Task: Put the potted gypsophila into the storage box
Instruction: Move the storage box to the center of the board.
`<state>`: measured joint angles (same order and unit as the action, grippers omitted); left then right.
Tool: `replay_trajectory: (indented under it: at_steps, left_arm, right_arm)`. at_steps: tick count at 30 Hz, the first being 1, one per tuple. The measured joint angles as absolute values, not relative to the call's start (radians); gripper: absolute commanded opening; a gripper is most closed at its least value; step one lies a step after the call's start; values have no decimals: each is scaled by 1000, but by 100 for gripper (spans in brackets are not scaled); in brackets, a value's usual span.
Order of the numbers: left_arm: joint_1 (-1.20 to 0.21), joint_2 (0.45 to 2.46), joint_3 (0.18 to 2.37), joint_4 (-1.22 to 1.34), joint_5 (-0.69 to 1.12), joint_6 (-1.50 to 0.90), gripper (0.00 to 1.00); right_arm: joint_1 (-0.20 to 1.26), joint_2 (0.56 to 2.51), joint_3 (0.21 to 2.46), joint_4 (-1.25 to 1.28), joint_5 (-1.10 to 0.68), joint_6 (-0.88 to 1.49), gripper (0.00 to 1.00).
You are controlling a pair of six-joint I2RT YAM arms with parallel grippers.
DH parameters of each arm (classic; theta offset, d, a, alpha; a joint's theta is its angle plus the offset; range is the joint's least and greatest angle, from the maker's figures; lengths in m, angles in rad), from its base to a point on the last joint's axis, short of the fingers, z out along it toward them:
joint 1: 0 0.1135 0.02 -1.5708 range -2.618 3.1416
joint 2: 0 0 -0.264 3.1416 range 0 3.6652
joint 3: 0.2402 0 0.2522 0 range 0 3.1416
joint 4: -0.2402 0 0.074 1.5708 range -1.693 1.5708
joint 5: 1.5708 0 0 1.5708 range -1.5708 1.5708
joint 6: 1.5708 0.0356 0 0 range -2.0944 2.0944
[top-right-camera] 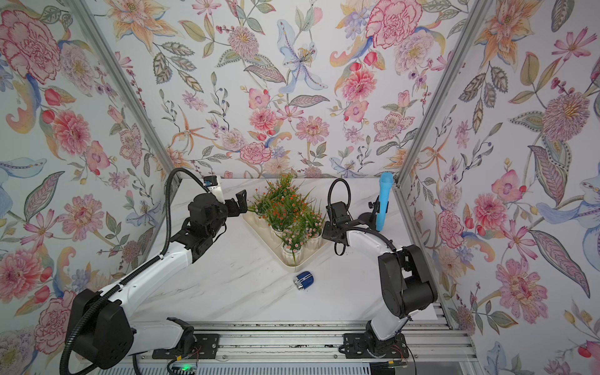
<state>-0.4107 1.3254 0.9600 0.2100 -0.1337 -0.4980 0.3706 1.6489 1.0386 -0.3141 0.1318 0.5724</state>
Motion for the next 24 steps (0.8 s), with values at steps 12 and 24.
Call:
replay_trajectory:
  at_steps: [12,24]
  left_arm:
    - [-415,1341,967,233,-138,-513,100]
    - [-417,1373,966,268,-253,-485,100]
  right_arm:
    - [357,1596,980,-297,124,573,17]
    - [328,1409,941,-279,245,566,70]
